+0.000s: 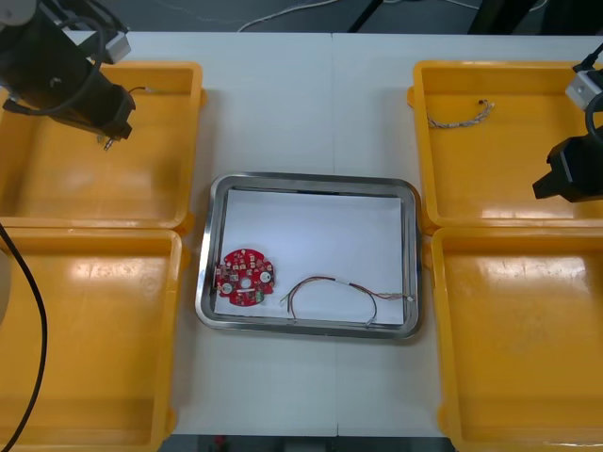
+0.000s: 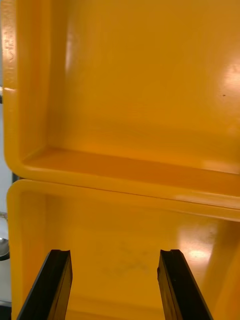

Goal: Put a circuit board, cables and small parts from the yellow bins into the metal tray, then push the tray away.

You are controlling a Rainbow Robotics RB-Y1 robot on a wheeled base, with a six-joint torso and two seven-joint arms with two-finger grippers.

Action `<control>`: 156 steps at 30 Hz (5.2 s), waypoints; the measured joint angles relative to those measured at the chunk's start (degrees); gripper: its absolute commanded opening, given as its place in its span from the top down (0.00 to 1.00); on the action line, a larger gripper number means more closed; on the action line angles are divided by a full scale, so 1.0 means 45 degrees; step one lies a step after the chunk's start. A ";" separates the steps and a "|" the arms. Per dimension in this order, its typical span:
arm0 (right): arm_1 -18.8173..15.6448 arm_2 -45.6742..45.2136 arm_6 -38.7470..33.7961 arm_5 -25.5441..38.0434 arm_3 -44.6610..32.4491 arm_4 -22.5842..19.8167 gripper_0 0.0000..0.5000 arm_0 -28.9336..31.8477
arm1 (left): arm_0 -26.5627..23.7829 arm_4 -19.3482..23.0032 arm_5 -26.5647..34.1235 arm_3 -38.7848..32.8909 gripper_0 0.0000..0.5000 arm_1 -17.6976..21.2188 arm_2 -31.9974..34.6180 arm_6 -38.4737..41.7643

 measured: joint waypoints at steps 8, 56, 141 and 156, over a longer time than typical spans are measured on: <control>-0.0009 -0.0033 0.0001 0.0002 0.0017 0.0759 0.00 0.0050 | 0.0028 -0.0019 0.1213 -0.2517 1.00 0.0204 0.0155 0.0238; 0.0938 0.3726 0.0008 -0.6834 0.7640 0.4668 0.00 -0.3839 | -0.0670 0.1380 0.1227 -0.2805 1.00 -0.1558 -0.7088 1.2670; 0.4779 0.4535 -0.7613 -1.3811 1.4980 0.9450 0.40 -0.5395 | 0.0640 0.0505 0.1179 -0.5383 0.00 -0.1576 -0.6341 1.1695; 0.4775 0.5022 -0.7609 -1.3822 1.5187 0.9092 1.00 -0.5621 | 0.0650 0.1265 0.1199 -0.6709 0.00 0.0843 -0.4690 1.1694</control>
